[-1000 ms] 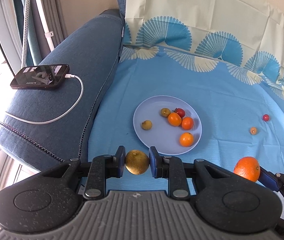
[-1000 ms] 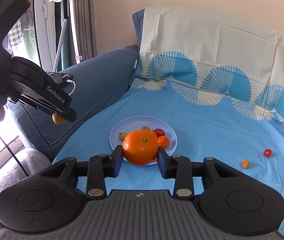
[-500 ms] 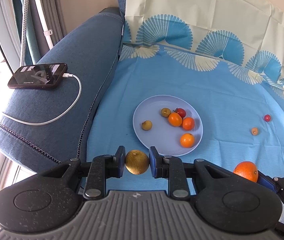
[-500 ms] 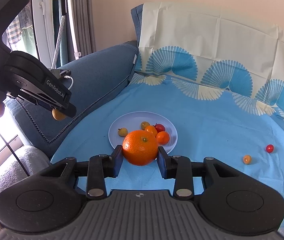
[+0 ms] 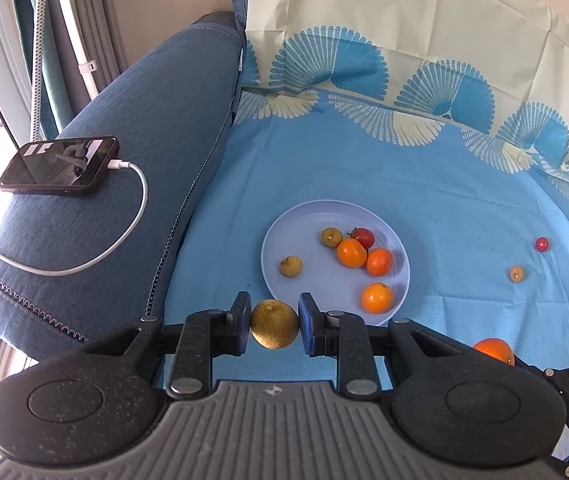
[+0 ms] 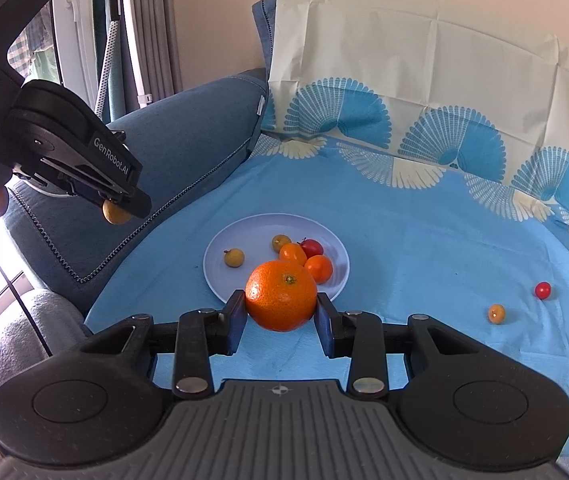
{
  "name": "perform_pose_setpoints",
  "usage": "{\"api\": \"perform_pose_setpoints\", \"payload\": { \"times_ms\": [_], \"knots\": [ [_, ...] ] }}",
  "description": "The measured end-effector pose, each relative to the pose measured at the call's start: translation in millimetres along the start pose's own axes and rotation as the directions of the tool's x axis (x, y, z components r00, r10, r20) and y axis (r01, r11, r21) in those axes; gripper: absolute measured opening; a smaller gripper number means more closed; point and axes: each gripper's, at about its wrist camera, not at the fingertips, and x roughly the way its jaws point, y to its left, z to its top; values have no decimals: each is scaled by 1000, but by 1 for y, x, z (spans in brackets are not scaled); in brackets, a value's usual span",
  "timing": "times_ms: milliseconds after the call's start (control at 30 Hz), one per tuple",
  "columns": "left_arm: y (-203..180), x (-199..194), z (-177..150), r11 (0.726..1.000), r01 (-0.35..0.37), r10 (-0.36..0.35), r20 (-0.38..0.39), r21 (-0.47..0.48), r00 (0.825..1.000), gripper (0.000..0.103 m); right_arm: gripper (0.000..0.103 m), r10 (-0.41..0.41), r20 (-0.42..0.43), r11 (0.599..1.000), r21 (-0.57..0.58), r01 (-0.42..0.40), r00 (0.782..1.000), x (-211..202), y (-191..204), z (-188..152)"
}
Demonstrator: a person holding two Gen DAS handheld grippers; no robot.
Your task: Organize fruits
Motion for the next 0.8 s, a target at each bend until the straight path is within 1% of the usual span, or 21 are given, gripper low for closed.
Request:
{"api": "perform_pose_setpoints", "payload": {
  "times_ms": [267, 533, 800],
  "knots": [
    [-4, 26, 22, 1000, 1, -1, -5, -2, 1000, 28, 38, -12, -3, 1000, 9, 12, 1000, 26, -11, 10],
    [-13, 67, 41, 1000, 4, -4, -30, 5, 1000, 28, 38, -11, -12, 1000, 8, 11, 1000, 65, -23, 22],
    [-25, 111, 51, 1000, 8, -7, -63, 18, 998, 28, 38, -5, -28, 1000, -5, 4, 1000, 105, -27, 33]
  ]
}}
